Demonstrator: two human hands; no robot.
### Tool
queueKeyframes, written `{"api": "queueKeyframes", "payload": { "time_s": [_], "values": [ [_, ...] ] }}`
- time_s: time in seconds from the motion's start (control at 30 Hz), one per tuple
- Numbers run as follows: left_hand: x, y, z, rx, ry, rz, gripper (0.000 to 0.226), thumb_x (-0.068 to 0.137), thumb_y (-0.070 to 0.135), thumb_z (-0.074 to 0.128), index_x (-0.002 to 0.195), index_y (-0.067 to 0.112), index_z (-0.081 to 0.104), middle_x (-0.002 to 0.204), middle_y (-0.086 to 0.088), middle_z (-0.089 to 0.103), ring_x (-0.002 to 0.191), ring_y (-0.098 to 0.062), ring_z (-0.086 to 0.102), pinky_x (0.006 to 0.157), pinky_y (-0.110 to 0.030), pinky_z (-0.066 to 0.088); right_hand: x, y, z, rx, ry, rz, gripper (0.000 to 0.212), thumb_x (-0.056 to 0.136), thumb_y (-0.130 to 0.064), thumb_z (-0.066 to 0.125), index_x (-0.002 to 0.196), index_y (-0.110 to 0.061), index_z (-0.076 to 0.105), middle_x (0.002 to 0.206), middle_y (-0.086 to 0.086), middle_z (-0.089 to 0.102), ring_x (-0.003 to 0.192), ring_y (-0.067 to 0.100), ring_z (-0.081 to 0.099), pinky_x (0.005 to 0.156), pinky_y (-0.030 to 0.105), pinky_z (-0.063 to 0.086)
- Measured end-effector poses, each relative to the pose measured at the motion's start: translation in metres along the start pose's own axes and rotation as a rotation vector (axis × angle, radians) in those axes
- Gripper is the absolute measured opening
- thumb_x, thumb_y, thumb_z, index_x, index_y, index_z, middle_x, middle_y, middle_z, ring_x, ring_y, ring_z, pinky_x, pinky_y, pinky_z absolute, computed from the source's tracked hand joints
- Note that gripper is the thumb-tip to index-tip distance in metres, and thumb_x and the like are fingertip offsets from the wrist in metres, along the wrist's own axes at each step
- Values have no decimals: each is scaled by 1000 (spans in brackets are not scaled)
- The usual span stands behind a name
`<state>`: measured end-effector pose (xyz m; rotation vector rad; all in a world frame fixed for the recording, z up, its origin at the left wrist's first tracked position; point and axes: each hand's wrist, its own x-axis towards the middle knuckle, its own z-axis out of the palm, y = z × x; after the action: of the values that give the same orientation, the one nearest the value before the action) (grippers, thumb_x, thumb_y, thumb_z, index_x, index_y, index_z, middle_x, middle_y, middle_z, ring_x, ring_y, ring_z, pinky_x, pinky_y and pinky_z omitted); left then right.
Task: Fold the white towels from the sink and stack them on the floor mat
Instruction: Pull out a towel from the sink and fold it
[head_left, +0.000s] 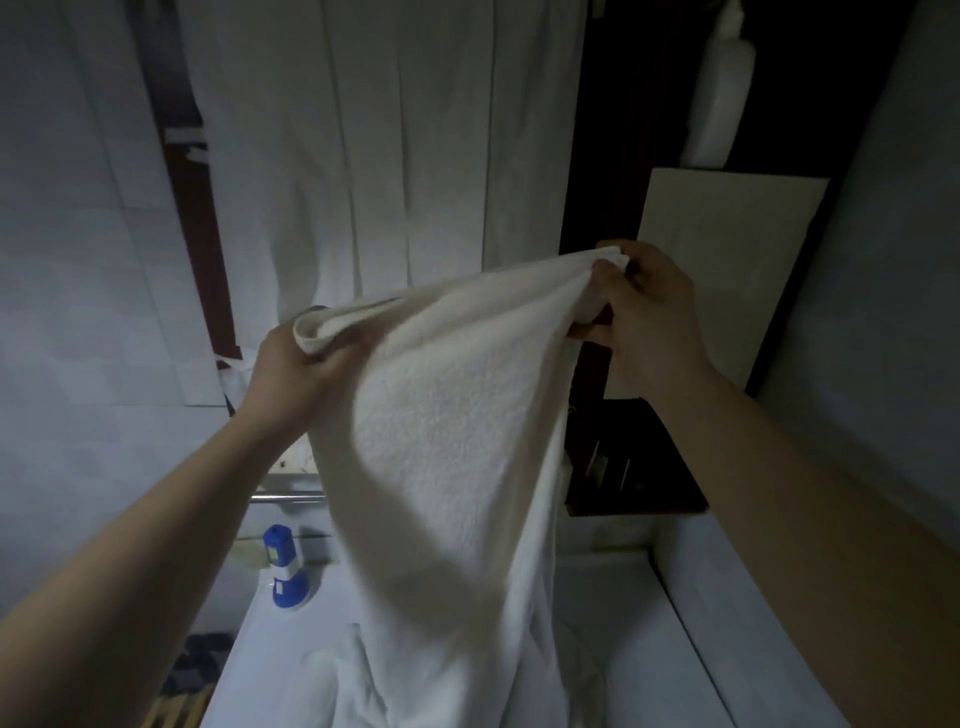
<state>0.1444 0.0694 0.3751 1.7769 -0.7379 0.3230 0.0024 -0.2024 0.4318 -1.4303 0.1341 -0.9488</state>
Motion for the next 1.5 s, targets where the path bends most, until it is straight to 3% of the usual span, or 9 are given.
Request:
{"api": "queueKeyframes", "payload": {
  "time_s": [0.13, 0.37, 0.5, 0.7, 0.97, 1.03, 1.13, 1.23, 1.5],
  "values": [
    [1, 18, -9, 281, -276, 3, 61, 63, 56, 82, 118, 41, 61, 93, 14, 69, 74, -3, 68, 66, -26, 58, 6, -15, 3, 0, 17, -35, 20, 98, -14, 58, 116, -12, 65, 118, 12, 67, 106, 29, 67, 74, 52, 61],
    [18, 21, -8, 65, -7, 4, 26, 76, 25, 86, 97, 26, 70, 88, 1, 73, 78, -17, 71, 68, -43, 58, 6, -33, 5, 4, 37, -63, 15, 98, -11, 57, 110, -15, 66, 112, 7, 69, 101, 23, 69, 76, 51, 62],
    [29, 28, -4, -93, 109, -50, 23, 75, 26, 85, 82, 26, 63, 78, 5, 66, 64, -5, 60, 60, -33, 47, 13, -43, 7, -25, 59, -123, 15, 95, -14, 59, 105, -22, 69, 105, 1, 71, 99, 19, 70, 83, 54, 59],
    [28, 20, -4, -145, 76, -94, 14, 82, 18, 71, 86, 28, 62, 85, -1, 67, 70, -13, 62, 59, -28, 48, 14, -33, -1, -202, 72, -205, 16, 98, -19, 56, 106, -29, 65, 104, -13, 68, 96, 2, 65, 93, 25, 54],
    [10, -18, 1, -190, 28, -235, 14, 92, 30, 69, 106, 25, 70, 104, -9, 74, 101, -31, 70, 88, -51, 56, 15, 10, -16, -412, 10, -198, 14, 97, -21, 58, 106, -30, 65, 108, -7, 68, 102, 11, 64, 92, 21, 50],
    [1, -25, 5, -232, 3, -300, 12, 97, 28, 63, 106, 23, 70, 106, -8, 73, 99, -27, 69, 86, -45, 57, 9, 21, -17, -458, -9, -166, 15, 98, -21, 57, 108, -28, 64, 109, -7, 66, 102, 10, 62, 86, 13, 48],
    [-14, -43, 10, -283, -17, -433, 21, 102, 22, 56, 111, 10, 68, 108, -16, 67, 97, -25, 65, 78, -34, 58, -3, 48, -18, -495, -47, -81, 20, 97, -24, 57, 114, -26, 66, 112, -7, 67, 102, 12, 64, 83, 29, 56],
    [-34, -64, 18, -328, -40, -530, 17, 102, 13, 52, 103, 3, 66, 101, -17, 65, 98, -28, 63, 80, -37, 62, -22, 76, -19, -450, -101, 82, 19, 98, -25, 57, 116, -26, 65, 120, -2, 63, 96, 14, 63, 57, 32, 60],
    [-98, -129, 40, -279, -162, -750, 23, 98, 34, 60, 98, 13, 70, 99, -8, 74, 90, -20, 70, 79, -37, 60, -71, 154, -29, -426, -210, 326, 16, 99, -18, 57, 99, -33, 65, 117, -2, 63, 100, 15, 64, 68, 32, 62]
  ]
}}
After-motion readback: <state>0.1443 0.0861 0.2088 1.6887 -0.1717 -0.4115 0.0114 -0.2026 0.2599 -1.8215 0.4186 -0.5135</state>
